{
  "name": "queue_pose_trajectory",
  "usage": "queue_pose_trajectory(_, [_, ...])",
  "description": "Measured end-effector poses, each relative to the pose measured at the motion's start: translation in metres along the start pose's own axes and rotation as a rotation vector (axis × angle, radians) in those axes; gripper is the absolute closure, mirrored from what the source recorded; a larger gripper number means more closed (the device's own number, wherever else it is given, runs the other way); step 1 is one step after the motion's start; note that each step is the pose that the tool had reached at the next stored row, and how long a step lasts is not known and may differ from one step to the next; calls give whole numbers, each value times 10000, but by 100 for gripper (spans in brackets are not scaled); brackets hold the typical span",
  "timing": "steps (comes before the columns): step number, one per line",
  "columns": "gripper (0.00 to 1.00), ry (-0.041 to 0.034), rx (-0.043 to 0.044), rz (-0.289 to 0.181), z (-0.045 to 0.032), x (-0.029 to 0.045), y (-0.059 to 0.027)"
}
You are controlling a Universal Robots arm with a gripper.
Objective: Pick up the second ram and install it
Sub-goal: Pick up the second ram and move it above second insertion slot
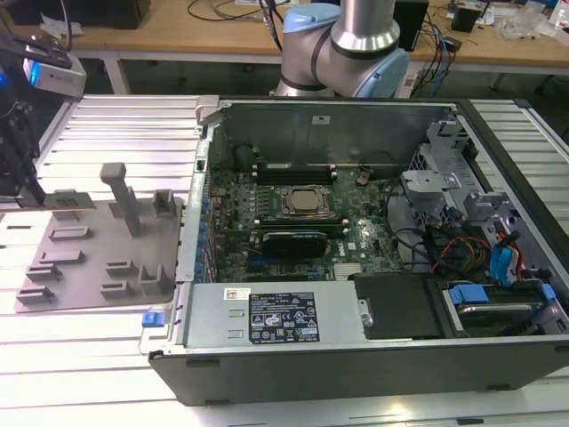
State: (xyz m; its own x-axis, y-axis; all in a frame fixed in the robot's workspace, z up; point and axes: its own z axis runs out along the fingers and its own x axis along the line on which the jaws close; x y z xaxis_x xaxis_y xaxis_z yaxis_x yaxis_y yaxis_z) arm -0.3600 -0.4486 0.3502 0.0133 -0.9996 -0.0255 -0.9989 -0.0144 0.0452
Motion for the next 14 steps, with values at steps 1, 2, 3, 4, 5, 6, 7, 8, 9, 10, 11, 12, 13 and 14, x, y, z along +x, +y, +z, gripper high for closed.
queue_pose_trajectory(1, [89, 0, 1, -1, -25, -1, 1])
queue_pose_trajectory(2, [89, -1, 1, 0, -38, -1, 2])
queue_pose_trajectory(3, [89, -1, 1, -1, -51, -1, 2])
queue_pose_trajectory(4, [89, -1, 1, 0, -81, -2, 3])
queue_pose_trajectory(5, [89, -1, 0, 0, -102, -2, 5])
queue_pose_trajectory(6, [89, -1, 1, 0, -141, -4, 6])
queue_pose_trajectory(7, [89, 0, 1, 0, -165, -4, 7])
queue_pose_trajectory(8, [89, -1, 1, 0, -178, -4, 8])
queue_pose_trajectory(9, [89, -1, 2, -1, -208, -5, 9])
queue_pose_trajectory(10, [89, -2, 0, 0, -235, -6, 11])
queue_pose_trajectory(11, [89, -2, 1, -1, -261, -7, 12])
queue_pose_trajectory(12, [89, -1, 0, 0, -293, -7, 13])
queue_pose_trajectory(13, [89, -1, 0, 0, -326, -8, 15])
queue_pose_trajectory(14, [89, 0, -1, 0, -395, -10, 18])
